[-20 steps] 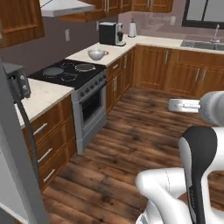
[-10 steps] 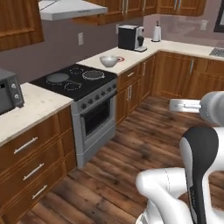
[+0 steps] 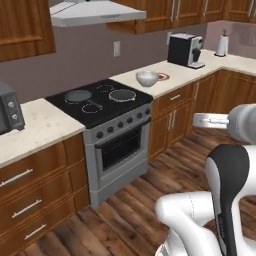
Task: Place one of the steaks on the plate and the other in the bowl. Then place the bowl in the fridge.
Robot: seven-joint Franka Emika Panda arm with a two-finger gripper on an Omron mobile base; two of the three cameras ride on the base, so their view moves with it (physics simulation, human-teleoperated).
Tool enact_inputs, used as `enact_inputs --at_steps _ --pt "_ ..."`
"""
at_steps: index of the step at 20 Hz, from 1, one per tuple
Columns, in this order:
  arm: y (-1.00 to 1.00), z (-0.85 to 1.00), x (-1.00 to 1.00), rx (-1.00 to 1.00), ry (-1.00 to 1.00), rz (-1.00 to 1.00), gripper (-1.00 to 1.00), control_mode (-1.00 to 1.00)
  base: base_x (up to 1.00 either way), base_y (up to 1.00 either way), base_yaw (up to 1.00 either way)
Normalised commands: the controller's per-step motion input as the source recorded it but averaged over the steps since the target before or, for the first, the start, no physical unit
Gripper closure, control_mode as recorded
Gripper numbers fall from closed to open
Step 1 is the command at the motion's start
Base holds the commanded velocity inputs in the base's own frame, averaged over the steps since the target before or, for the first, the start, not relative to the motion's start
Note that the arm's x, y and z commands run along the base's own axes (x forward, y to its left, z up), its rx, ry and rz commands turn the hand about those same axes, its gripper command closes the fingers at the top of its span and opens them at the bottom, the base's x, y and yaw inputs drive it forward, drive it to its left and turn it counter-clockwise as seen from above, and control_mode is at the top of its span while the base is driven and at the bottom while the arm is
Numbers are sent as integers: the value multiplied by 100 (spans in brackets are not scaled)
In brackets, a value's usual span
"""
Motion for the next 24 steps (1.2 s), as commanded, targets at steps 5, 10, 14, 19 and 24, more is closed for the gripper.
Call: enact_inputs --at_steps 5,10,14,19,24 --pt "0 0 0 0 0 0 -100 100 98 -100 35" --pt "0 0 0 0 0 0 -100 100 75 -93 41" --pt "0 0 0 0 0 0 -100 100 51 -78 47" --pt "0 0 0 0 0 0 -100 100 48 -68 49" --pt "0 0 0 0 0 0 -100 100 70 -63 51"
